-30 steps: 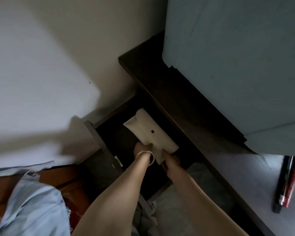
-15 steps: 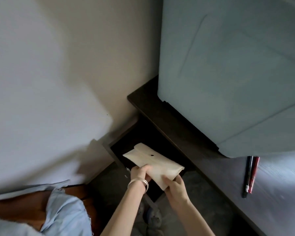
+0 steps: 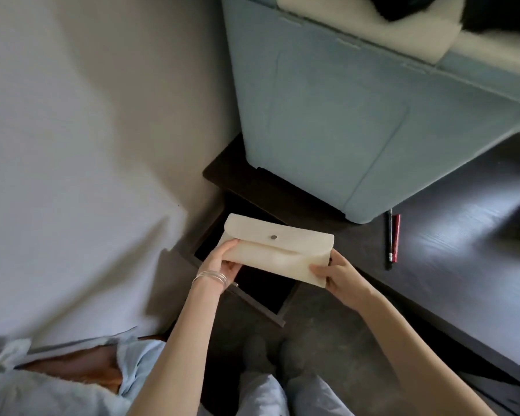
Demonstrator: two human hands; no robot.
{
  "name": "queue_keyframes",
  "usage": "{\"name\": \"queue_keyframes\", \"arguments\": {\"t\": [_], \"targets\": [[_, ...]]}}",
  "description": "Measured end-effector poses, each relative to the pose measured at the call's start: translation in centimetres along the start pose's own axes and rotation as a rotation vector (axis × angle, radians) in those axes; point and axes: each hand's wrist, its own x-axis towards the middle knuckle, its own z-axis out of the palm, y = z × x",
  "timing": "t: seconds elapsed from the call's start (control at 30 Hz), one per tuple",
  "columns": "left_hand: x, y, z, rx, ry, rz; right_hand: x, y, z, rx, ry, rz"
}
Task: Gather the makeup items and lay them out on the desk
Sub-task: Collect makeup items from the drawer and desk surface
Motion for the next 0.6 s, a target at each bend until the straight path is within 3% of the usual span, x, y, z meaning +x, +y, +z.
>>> {"name": "queue_keyframes", "arguments": {"t": [0.1,0.2,0.37,0.5,0.6], "targets": [[-0.7,0.3,1.8,0.192,-0.121,-0.022,-1.8,-1.0,-2.2,-0.004,0.063,-0.044],[-2.1,-0.8,4.9,0.577,-0.212,-0.069,-4.0,-1.4,-4.9,-0.004,0.121,-0.07],[-3.7,-6.4,10.8,1.032,-0.362,-0.068,-8.1,-1.0,-10.8,0.162,0.29,-0.126],[-4.1,-12.6,15.5,1.175,-0.429,-0.08,-11.2,0.1,-17.0,0.223,0.44,-0.106],[-3.6,-17.4,18.6,1.19,-0.372,-0.049,-12.6,0.1,-21.7,0.218,0.575,-0.02]]}}
